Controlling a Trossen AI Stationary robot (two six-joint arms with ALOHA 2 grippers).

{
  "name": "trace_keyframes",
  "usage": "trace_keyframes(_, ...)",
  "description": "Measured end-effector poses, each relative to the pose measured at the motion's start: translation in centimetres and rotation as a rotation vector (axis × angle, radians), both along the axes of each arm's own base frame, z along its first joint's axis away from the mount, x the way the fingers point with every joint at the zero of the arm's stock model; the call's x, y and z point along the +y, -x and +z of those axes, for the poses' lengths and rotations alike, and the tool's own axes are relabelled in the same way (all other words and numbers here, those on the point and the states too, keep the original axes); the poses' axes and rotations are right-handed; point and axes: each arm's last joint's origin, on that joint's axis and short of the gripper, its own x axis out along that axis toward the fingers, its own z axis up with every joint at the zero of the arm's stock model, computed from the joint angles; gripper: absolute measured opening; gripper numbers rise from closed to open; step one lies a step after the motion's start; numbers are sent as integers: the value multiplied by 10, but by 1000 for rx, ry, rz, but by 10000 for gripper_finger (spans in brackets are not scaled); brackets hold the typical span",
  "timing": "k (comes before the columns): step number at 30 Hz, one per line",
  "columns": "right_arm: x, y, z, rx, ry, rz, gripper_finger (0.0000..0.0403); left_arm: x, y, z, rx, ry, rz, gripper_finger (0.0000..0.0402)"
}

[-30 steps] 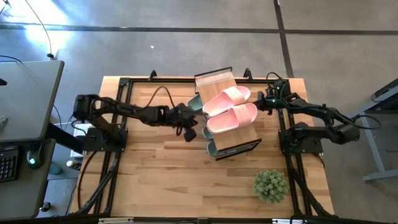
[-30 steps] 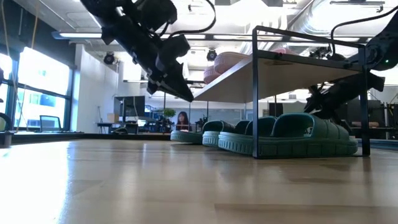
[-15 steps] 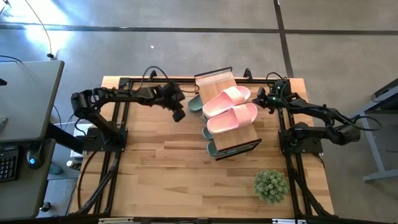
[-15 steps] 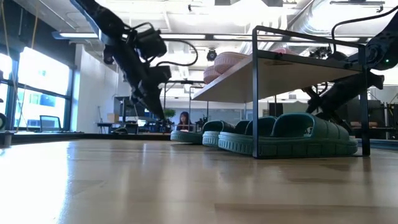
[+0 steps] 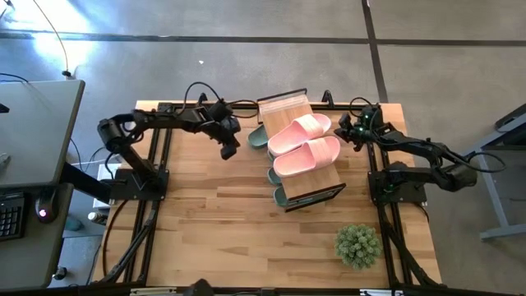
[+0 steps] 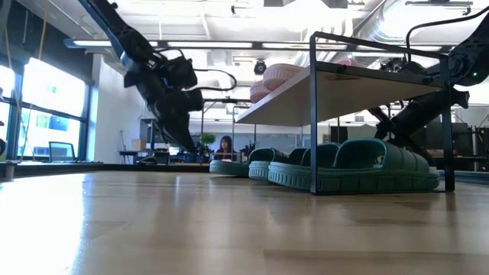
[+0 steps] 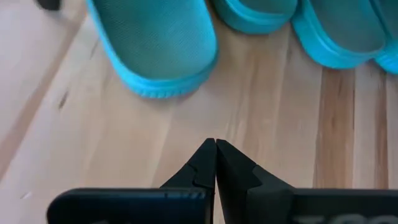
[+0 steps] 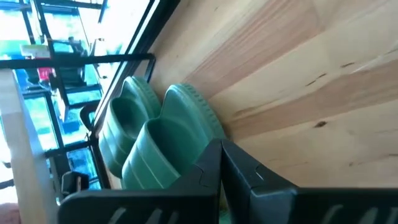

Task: Pick and place slides into the shelf
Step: Adjust the green slides

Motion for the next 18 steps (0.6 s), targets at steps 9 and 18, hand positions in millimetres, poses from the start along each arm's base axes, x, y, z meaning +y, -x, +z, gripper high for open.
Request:
trace_keyframes(9,0,-2,1,27,32,-15,0,9,-9,-18,-34,0,76,0)
trace_keyframes(18,0,-2,1,33,38,-18,0,17,-17,-27,-71,-29,119,0)
